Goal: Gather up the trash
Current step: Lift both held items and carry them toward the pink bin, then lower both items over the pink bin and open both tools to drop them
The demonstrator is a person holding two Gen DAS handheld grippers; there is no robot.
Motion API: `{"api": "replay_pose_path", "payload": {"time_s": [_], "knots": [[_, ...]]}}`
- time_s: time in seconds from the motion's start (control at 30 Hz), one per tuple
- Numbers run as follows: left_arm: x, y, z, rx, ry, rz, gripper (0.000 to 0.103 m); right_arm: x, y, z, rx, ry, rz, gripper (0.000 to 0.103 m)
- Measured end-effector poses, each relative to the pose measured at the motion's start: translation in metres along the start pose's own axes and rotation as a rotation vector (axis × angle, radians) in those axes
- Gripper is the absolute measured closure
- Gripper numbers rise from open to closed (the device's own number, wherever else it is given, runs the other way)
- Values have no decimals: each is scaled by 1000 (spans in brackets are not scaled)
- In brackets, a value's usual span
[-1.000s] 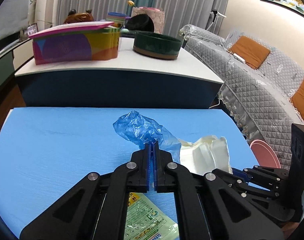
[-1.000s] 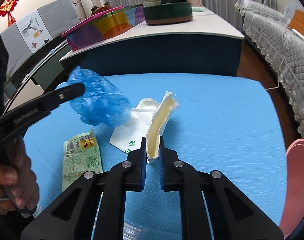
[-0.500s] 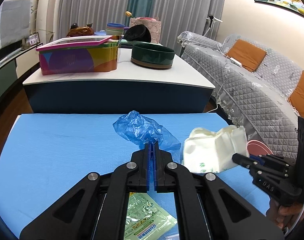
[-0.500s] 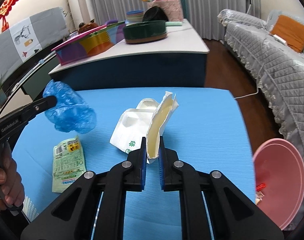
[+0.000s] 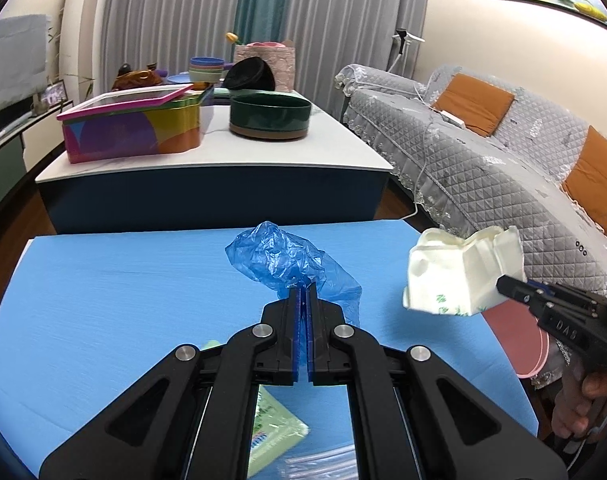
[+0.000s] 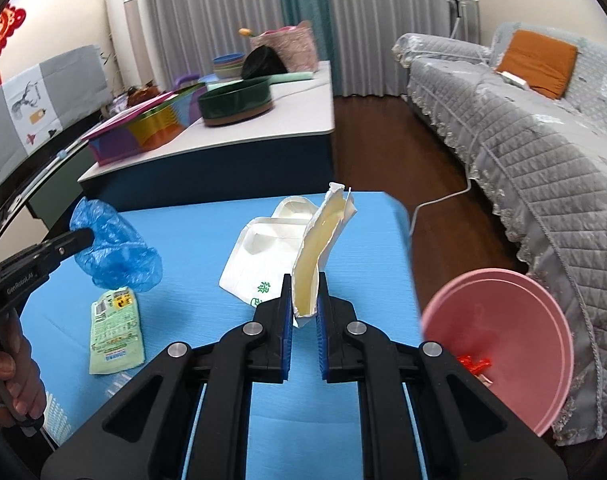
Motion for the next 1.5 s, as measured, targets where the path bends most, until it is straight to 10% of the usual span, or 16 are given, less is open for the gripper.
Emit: {"api": "replay_pose_path", "payload": {"time_s": [1.5], "knots": [[0, -8, -253, -248, 194, 16, 101, -6, -125, -216, -224, 285, -73, 92]]}}
Point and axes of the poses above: each gripper's, at about its wrist camera, not at the fingertips, and y roughly the way its jaws point, z to its left, x to its top, the point moved 10 cm from there along y, roughly the way its jaws point, and after that the axes turned 11 degrees about x, right-handed, at the moved point
